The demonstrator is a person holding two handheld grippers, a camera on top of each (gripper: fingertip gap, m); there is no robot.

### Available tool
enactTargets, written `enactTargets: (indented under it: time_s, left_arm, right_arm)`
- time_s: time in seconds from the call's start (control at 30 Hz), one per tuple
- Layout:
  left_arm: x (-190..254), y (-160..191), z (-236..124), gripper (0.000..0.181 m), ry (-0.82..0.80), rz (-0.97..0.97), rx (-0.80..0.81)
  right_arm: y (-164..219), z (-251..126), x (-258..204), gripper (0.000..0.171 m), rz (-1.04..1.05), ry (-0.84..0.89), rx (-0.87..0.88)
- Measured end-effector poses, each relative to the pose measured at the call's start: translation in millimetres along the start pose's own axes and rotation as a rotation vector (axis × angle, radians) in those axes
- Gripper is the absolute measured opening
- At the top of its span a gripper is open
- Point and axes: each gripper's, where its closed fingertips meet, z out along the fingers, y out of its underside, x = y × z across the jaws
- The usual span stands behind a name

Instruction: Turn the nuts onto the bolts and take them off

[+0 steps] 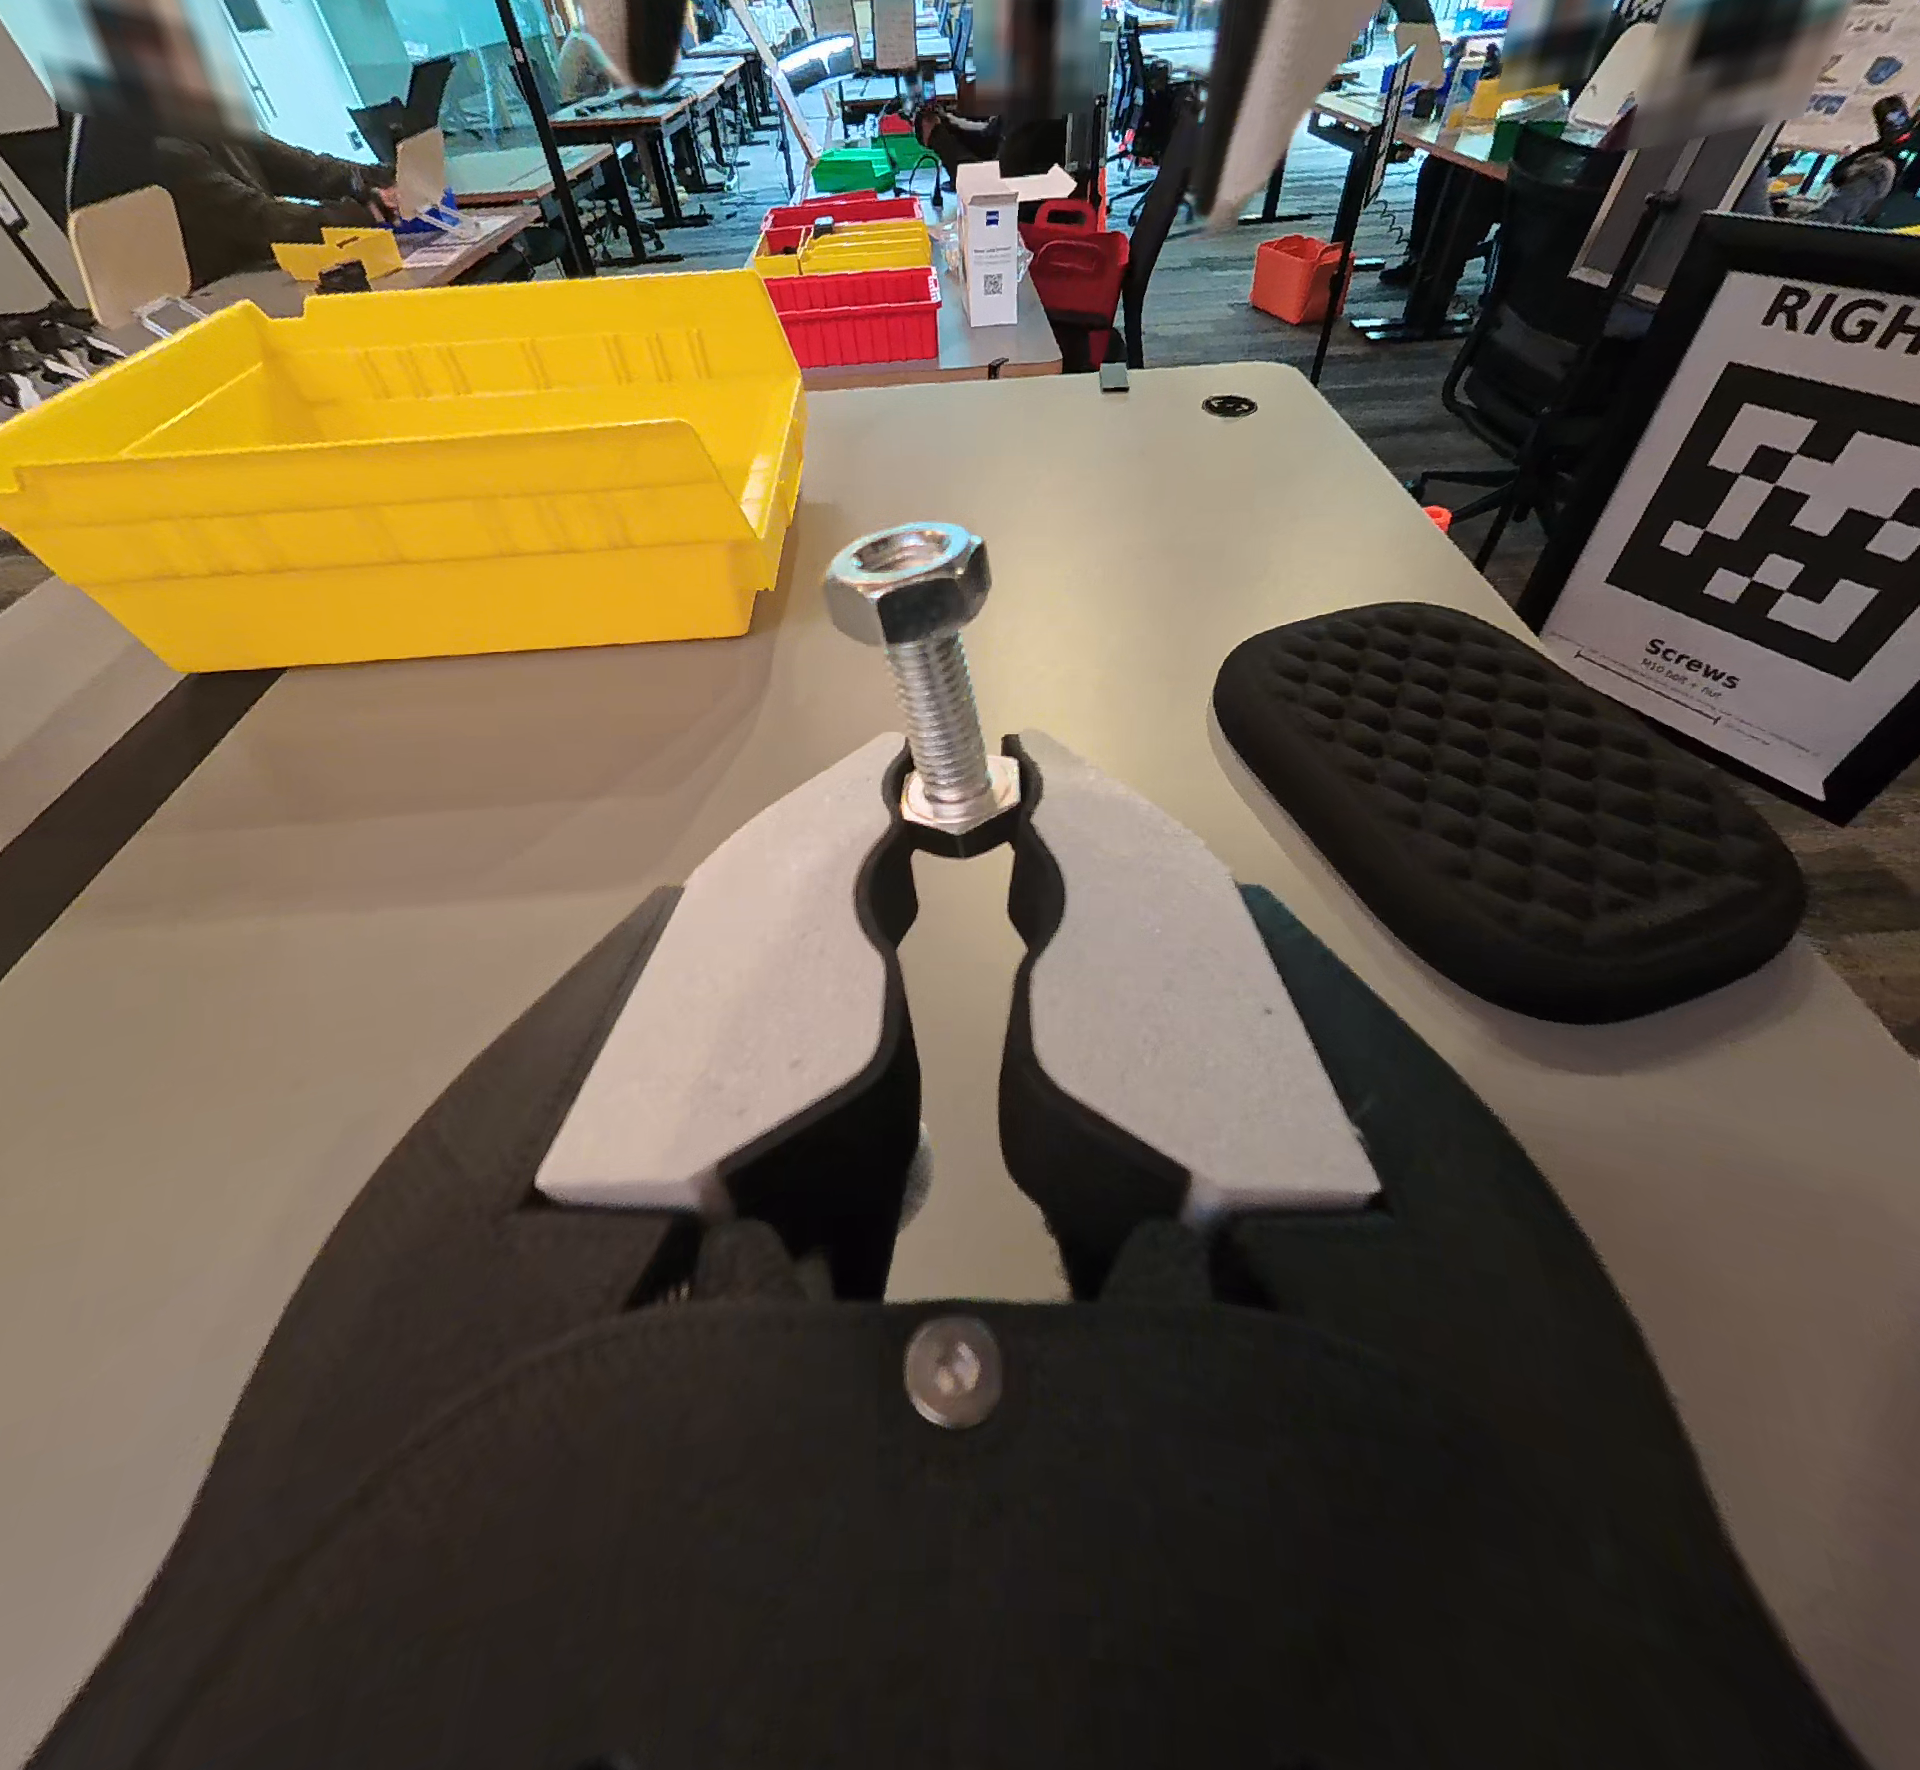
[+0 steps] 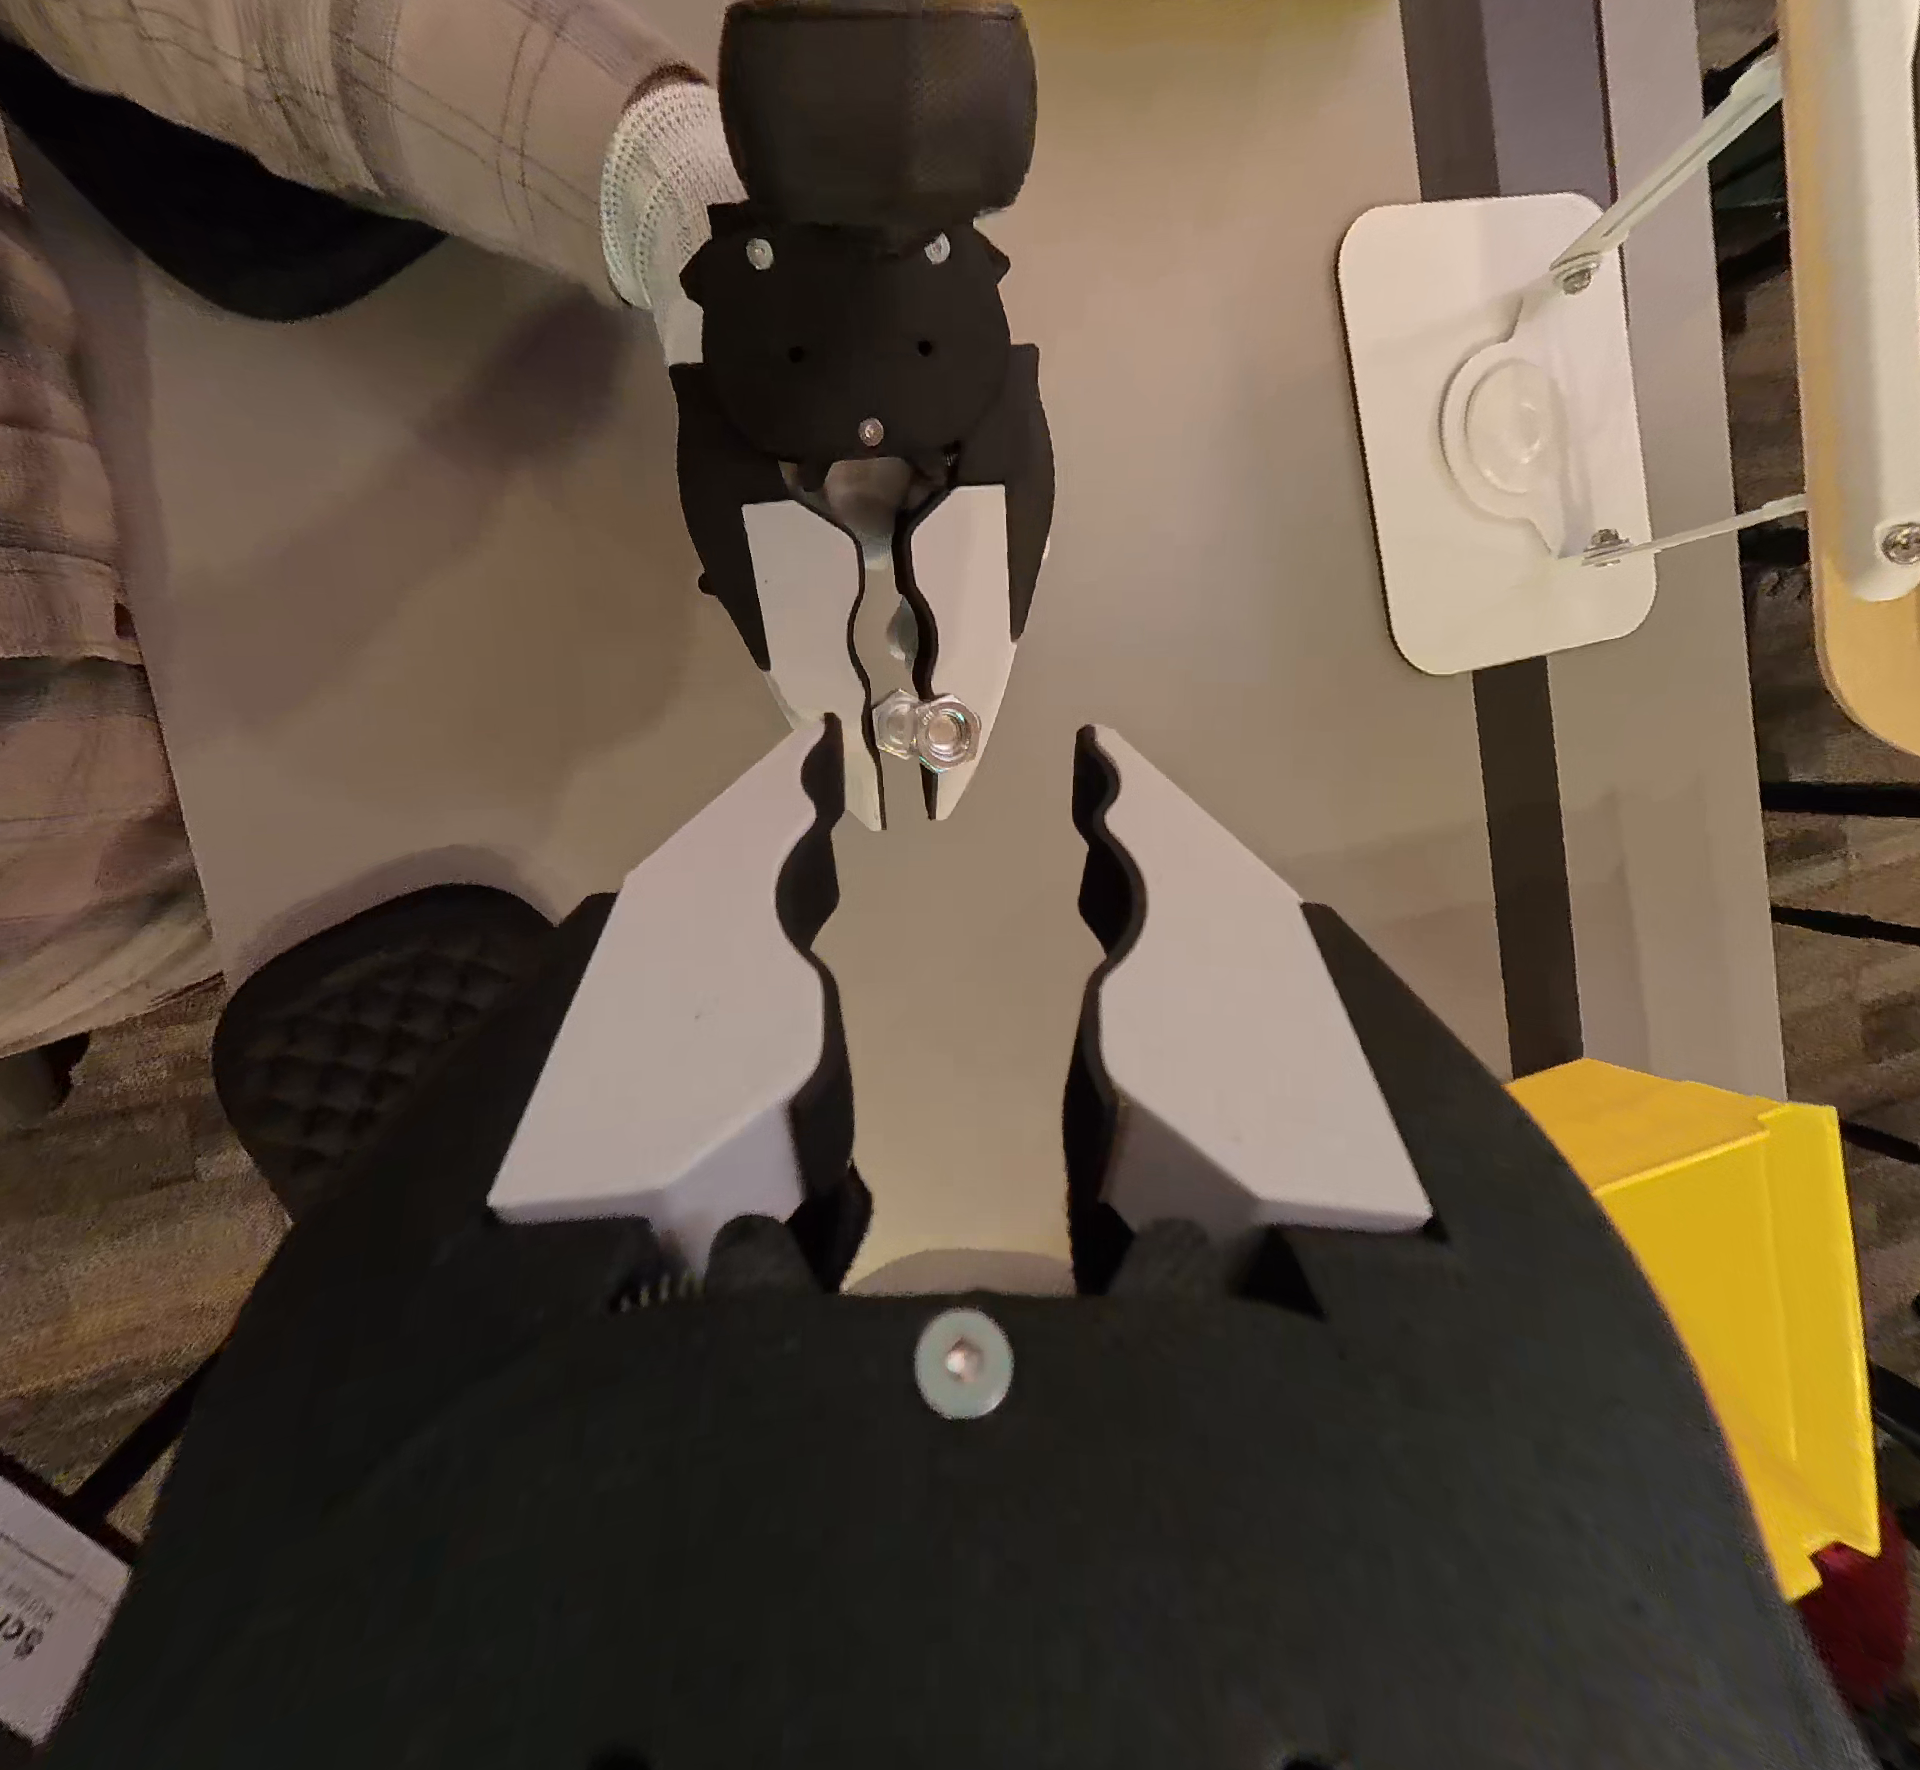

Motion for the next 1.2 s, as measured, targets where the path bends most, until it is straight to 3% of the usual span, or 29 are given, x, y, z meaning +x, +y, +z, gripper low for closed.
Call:
enactTargets:
  time_s: [0.4, 0.53, 0.87, 1.2]
  left_arm:
    - [5, 4, -7, 0.014, 0.081, -0.028, -0.007]
    - [11, 5, -12, 0.014, 0.15, -0.052, 0.0]
    - [29, 6, -25, 0.014, 0.283, -0.028, 0.002]
    - [59, -8, -42, 0.014, 0.426, 0.073, 0.029]
  right_arm:
    - [-3, 2, -15, 0.045, -0.204, -0.123, 0.029]
    - [-9, -4, -27, 0.041, -0.421, -0.174, 0.077]
    - [-2, 6, -38, 0.04, -0.896, -0.165, -0.069]
    - [-18, 14, -50, 0.029, -0.974, -0.263, -0.004]
